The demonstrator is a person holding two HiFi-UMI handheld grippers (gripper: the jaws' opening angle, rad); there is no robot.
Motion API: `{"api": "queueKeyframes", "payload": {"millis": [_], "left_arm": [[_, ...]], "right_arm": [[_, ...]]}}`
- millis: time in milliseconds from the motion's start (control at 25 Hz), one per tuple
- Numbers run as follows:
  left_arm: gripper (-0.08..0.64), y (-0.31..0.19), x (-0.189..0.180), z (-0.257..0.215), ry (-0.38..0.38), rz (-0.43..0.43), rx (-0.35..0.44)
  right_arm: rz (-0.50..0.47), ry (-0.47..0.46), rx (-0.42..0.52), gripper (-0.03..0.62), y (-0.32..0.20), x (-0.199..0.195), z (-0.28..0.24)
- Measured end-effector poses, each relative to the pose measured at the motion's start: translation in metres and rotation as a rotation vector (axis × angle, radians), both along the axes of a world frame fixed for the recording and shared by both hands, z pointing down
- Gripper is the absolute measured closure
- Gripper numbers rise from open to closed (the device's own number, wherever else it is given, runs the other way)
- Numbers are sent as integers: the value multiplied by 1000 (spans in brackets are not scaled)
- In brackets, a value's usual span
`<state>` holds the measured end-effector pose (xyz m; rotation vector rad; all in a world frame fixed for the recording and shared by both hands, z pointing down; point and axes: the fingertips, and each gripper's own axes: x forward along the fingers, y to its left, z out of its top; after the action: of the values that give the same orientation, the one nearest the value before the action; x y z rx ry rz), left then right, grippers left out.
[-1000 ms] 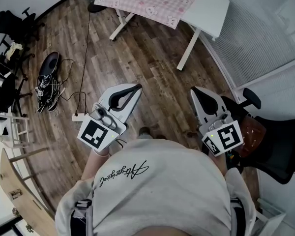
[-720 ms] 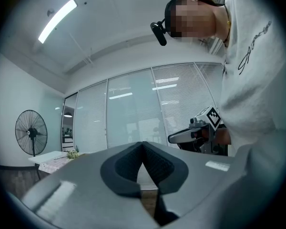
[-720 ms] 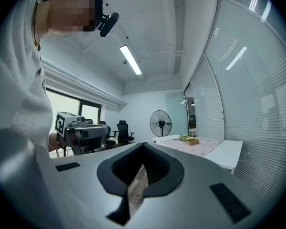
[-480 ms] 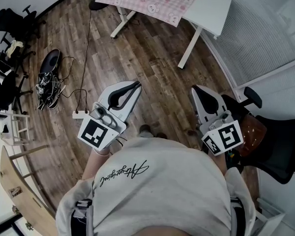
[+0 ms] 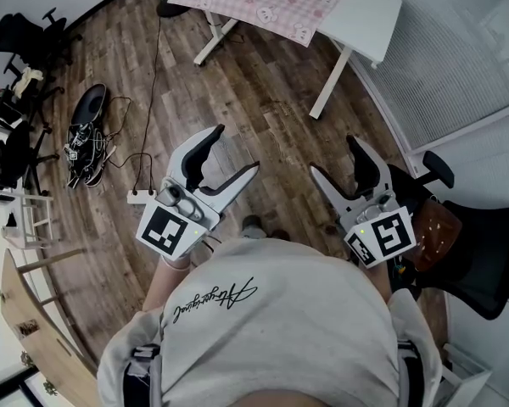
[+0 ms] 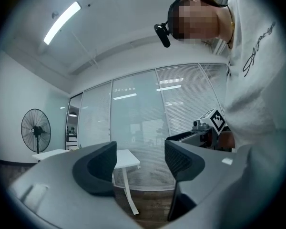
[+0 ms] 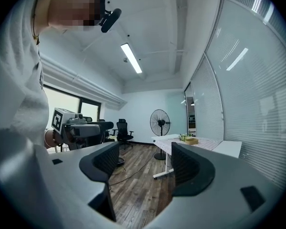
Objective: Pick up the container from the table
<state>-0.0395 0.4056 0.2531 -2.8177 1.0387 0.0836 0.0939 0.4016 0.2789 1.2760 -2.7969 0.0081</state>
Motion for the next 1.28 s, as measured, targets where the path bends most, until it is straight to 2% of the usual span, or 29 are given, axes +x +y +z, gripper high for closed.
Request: {"api": "queueKeyframes", "payload": {"millis": [240, 440, 840, 1280], "left_arm": [[149, -1, 3, 4, -3, 16, 3], [107, -3, 4, 3, -3, 11, -5], [81, -4, 4, 4, -10, 40, -1], [81, -8, -8, -1, 24, 61, -2]], "right_arm": [[54, -29, 18, 154, -5, 12, -2], [95, -54, 55, 81, -8, 19, -11], [58, -45, 38, 67, -12, 7, -7], [42, -32, 39, 67, -18, -12, -7]]}}
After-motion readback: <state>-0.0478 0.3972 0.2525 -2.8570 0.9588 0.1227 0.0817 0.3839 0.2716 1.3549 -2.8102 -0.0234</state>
